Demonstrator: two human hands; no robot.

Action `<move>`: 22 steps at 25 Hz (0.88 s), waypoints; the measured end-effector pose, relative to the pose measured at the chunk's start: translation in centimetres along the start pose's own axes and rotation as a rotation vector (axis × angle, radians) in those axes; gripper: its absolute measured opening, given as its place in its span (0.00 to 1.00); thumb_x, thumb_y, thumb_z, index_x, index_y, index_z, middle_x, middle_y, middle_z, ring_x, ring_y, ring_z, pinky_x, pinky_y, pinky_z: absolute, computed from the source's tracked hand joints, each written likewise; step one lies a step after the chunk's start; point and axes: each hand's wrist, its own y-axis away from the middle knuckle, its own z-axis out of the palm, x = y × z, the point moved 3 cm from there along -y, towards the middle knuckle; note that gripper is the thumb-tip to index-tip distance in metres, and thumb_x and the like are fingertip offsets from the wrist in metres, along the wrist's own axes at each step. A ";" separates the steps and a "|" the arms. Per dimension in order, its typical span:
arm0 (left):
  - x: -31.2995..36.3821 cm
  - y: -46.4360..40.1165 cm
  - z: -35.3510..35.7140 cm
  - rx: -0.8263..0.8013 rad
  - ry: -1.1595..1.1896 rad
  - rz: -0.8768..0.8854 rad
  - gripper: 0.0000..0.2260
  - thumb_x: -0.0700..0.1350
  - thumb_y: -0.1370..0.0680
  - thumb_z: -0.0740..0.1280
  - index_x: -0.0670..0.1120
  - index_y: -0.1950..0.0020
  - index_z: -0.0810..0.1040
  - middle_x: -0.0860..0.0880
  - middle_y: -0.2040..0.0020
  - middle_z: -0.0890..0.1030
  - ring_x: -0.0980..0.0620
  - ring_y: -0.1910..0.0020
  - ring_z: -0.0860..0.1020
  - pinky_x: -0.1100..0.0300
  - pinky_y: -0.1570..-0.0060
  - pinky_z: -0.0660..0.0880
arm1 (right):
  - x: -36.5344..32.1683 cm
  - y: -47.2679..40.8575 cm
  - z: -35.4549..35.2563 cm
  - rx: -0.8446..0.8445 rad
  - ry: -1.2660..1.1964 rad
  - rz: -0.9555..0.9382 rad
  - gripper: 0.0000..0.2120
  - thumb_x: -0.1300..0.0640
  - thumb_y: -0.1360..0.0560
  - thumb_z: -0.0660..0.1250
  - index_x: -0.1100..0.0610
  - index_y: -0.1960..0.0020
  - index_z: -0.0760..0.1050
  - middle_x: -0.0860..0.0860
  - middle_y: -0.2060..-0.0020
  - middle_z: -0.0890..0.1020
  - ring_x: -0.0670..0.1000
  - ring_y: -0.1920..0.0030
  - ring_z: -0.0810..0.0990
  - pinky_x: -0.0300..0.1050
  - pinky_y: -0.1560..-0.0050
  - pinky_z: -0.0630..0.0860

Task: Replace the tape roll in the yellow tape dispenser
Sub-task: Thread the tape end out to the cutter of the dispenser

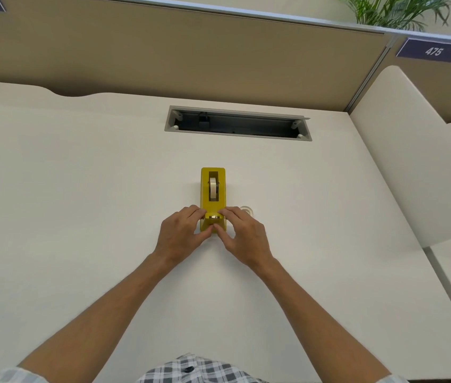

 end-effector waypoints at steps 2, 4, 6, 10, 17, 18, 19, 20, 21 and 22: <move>0.2 0.1 -0.1 0.000 0.009 -0.010 0.17 0.51 0.28 0.74 0.41 0.46 0.81 0.45 0.52 0.84 0.47 0.60 0.81 0.55 0.64 0.80 | 0.0 -0.2 -0.1 0.013 0.014 -0.002 0.13 0.52 0.25 0.70 0.57 0.43 0.79 0.50 0.47 0.83 0.51 0.50 0.81 0.46 0.60 0.82; 0.3 0.0 -0.3 0.003 0.025 -0.006 0.16 0.50 0.28 0.74 0.41 0.46 0.81 0.46 0.52 0.84 0.47 0.59 0.81 0.57 0.64 0.79 | 0.0 -0.2 0.0 0.015 0.012 -0.012 0.13 0.53 0.25 0.70 0.58 0.44 0.79 0.51 0.48 0.83 0.52 0.50 0.81 0.47 0.59 0.82; 0.3 0.0 -0.5 0.009 0.036 0.012 0.15 0.49 0.28 0.74 0.41 0.46 0.81 0.46 0.52 0.83 0.48 0.58 0.81 0.61 0.64 0.76 | -0.1 -0.1 0.0 0.015 0.015 -0.023 0.13 0.53 0.25 0.71 0.59 0.44 0.79 0.52 0.48 0.83 0.52 0.50 0.81 0.48 0.59 0.82; 0.2 0.0 -0.9 0.013 0.029 0.019 0.13 0.48 0.25 0.71 0.41 0.47 0.81 0.46 0.53 0.84 0.48 0.58 0.81 0.63 0.64 0.72 | -0.1 0.0 0.0 0.020 0.038 -0.045 0.14 0.53 0.25 0.70 0.60 0.44 0.79 0.53 0.48 0.83 0.52 0.50 0.82 0.48 0.60 0.82; 0.3 -0.1 -0.8 0.010 -0.016 0.064 0.13 0.49 0.26 0.72 0.41 0.48 0.81 0.46 0.54 0.83 0.48 0.61 0.81 0.61 0.67 0.76 | 0.0 -0.1 0.0 -0.033 0.069 -0.058 0.15 0.53 0.26 0.71 0.59 0.42 0.78 0.53 0.46 0.82 0.52 0.48 0.81 0.49 0.60 0.82; 0.3 0.0 -0.7 0.005 -0.015 0.059 0.14 0.49 0.26 0.72 0.41 0.47 0.81 0.46 0.54 0.83 0.48 0.61 0.81 0.59 0.67 0.77 | 0.0 -0.1 0.0 -0.033 0.065 -0.056 0.16 0.52 0.26 0.71 0.58 0.42 0.78 0.52 0.46 0.82 0.52 0.48 0.80 0.48 0.60 0.82; 0.3 0.0 -0.7 0.004 -0.014 0.052 0.14 0.49 0.26 0.72 0.41 0.47 0.81 0.46 0.54 0.83 0.48 0.61 0.81 0.58 0.67 0.78 | 0.0 -0.1 -0.1 -0.027 0.062 -0.054 0.16 0.52 0.27 0.71 0.58 0.42 0.78 0.52 0.46 0.82 0.52 0.49 0.81 0.46 0.60 0.81; 0.3 0.1 -0.7 0.005 -0.015 0.048 0.14 0.50 0.26 0.72 0.41 0.47 0.81 0.46 0.53 0.83 0.48 0.61 0.81 0.58 0.67 0.78 | 0.0 -0.1 -0.1 -0.021 0.061 -0.054 0.15 0.51 0.26 0.71 0.58 0.43 0.79 0.51 0.47 0.82 0.51 0.49 0.81 0.45 0.61 0.81; 0.3 0.1 -0.7 0.005 -0.015 0.046 0.15 0.50 0.26 0.72 0.41 0.47 0.81 0.46 0.53 0.83 0.48 0.60 0.81 0.58 0.67 0.78 | 0.0 -0.2 -0.1 -0.018 0.061 -0.052 0.14 0.52 0.26 0.71 0.58 0.43 0.79 0.51 0.48 0.83 0.51 0.50 0.81 0.46 0.61 0.81; 0.3 0.2 -0.6 0.003 -0.011 0.044 0.15 0.50 0.27 0.72 0.41 0.47 0.81 0.46 0.53 0.83 0.48 0.60 0.81 0.59 0.67 0.78 | 0.0 -0.3 -0.1 -0.020 0.060 -0.048 0.13 0.52 0.25 0.71 0.58 0.44 0.79 0.51 0.48 0.83 0.52 0.50 0.81 0.47 0.61 0.81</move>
